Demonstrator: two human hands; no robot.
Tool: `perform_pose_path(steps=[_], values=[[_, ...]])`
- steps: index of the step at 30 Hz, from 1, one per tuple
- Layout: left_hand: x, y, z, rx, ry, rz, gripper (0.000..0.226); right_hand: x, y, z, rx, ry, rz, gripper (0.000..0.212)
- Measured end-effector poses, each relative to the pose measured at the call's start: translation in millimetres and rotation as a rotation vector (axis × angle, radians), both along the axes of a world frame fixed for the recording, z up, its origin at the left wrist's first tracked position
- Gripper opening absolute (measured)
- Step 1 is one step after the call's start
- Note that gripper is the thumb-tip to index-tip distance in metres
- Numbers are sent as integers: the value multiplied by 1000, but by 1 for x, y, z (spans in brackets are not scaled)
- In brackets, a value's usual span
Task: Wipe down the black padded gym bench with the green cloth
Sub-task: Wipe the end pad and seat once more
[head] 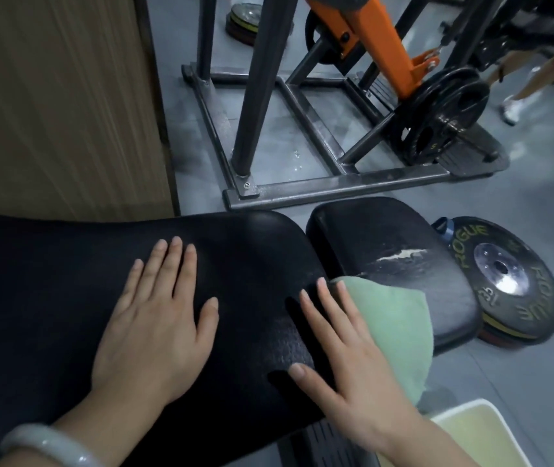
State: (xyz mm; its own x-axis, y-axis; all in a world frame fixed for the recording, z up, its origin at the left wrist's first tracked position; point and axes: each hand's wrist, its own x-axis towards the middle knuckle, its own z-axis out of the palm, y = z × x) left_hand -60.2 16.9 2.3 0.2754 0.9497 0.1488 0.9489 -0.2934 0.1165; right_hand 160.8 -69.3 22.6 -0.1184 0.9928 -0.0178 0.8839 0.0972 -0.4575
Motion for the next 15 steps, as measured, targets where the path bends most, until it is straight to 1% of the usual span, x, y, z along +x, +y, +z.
perform_pose_path(steps=[3, 7, 11, 15], values=[[0, 0, 0, -3, -15, -14, 68, -1, 6, 4, -53, -53, -4, 76], [2, 2, 3, -18, -9, -53, 68, -3, 19, 2, -69, -83, -15, 80], [2, 3, 7, -86, -34, -107, 66, -2, 34, -1, -66, -35, -20, 75], [12, 8, 12, -155, -47, -106, 67, 0, 51, -3, -56, 36, -13, 70]])
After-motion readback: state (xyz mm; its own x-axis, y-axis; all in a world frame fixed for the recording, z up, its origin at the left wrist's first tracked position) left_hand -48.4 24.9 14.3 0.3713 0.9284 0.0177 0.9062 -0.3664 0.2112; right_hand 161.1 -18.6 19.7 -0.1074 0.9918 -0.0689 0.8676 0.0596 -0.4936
